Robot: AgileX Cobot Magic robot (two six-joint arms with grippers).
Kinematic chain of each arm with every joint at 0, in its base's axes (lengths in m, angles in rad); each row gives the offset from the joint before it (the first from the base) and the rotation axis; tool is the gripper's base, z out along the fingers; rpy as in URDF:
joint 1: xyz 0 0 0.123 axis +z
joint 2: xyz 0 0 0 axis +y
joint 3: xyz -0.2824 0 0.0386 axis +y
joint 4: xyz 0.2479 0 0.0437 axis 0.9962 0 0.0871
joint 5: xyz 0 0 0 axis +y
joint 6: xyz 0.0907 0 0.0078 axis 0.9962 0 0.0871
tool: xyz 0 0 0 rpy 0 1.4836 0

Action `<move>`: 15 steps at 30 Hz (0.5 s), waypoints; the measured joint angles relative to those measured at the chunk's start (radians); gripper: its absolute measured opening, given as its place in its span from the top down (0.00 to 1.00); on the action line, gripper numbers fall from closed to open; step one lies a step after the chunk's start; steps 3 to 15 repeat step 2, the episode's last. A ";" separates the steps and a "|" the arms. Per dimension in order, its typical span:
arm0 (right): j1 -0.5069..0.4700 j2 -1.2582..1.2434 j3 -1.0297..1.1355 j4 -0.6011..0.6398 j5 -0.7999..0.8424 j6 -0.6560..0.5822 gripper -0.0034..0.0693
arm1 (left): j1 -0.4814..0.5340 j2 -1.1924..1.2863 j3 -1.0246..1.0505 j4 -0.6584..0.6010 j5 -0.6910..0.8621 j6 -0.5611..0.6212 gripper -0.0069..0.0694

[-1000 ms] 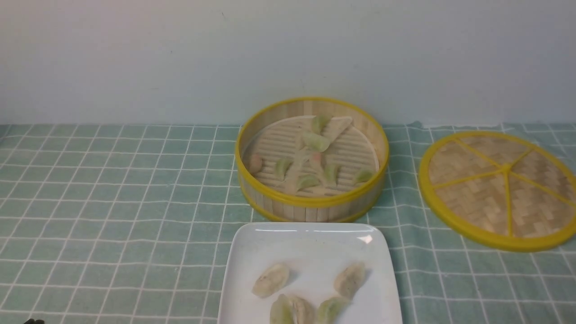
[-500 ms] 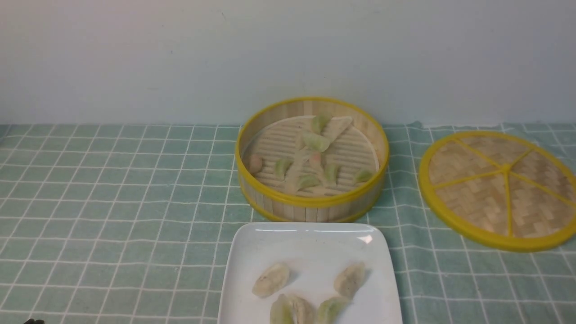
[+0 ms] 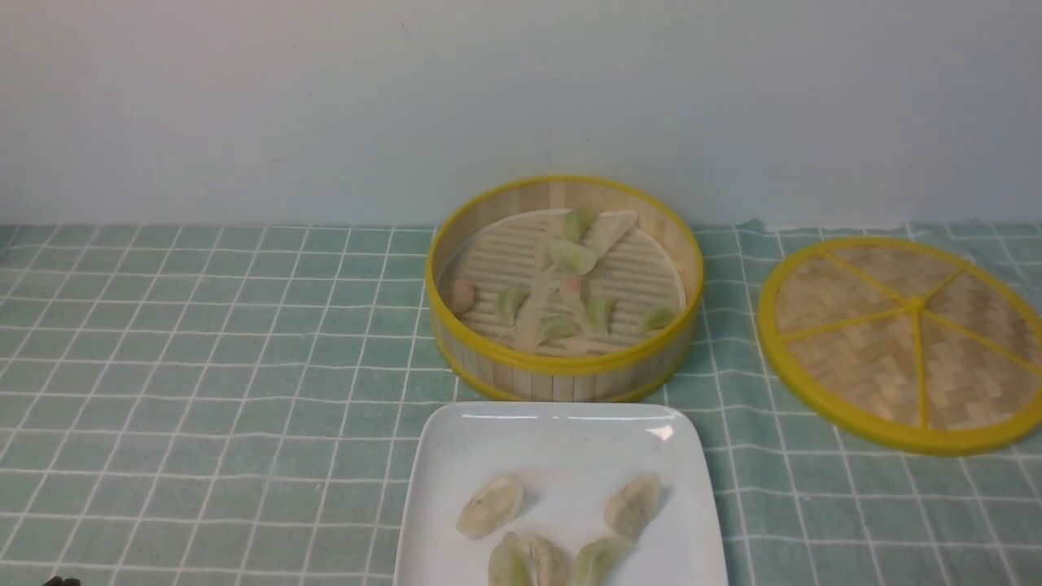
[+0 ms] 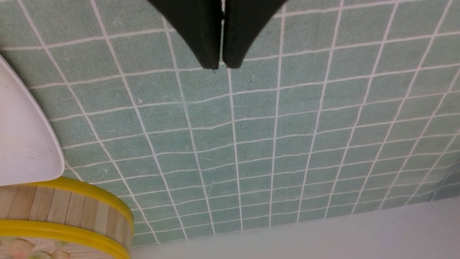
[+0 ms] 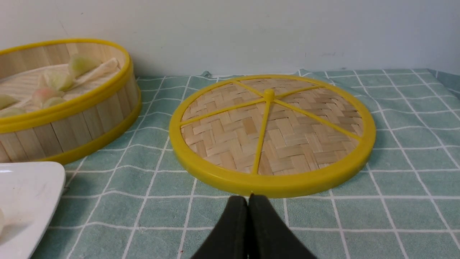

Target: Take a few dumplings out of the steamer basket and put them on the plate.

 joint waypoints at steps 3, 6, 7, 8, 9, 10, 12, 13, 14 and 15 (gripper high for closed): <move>0.000 0.000 0.000 0.000 0.000 0.000 0.97 | 0.000 0.000 0.000 0.000 0.000 0.000 0.92; 0.000 0.000 0.000 0.000 0.000 0.000 0.97 | 0.000 0.000 0.000 0.000 0.000 0.000 0.92; 0.000 0.000 0.000 0.000 0.000 0.000 0.97 | 0.000 0.000 0.000 0.000 0.000 0.000 0.92; 0.000 0.000 0.000 0.000 0.000 0.000 0.97 | 0.000 0.000 0.000 0.000 0.000 0.000 0.92; 0.000 0.000 0.000 0.000 0.000 0.000 0.97 | 0.000 0.000 0.000 0.000 0.000 0.000 0.92; 0.000 0.000 0.000 0.000 0.000 0.000 0.97 | 0.000 0.000 0.000 0.000 0.000 0.000 0.92; 0.000 0.000 0.000 0.000 0.000 0.000 0.97 | 0.000 0.000 0.000 0.000 0.000 0.000 0.92; 0.000 0.000 0.000 0.000 0.000 0.000 0.97 | 0.000 0.000 0.000 0.000 0.000 0.000 0.92; 0.000 0.000 0.000 0.000 0.000 0.000 0.97 | 0.000 0.000 0.000 0.000 0.000 0.000 0.92; 0.000 0.000 0.000 0.000 0.000 0.000 0.97 | 0.000 0.000 0.000 0.000 0.000 0.000 0.92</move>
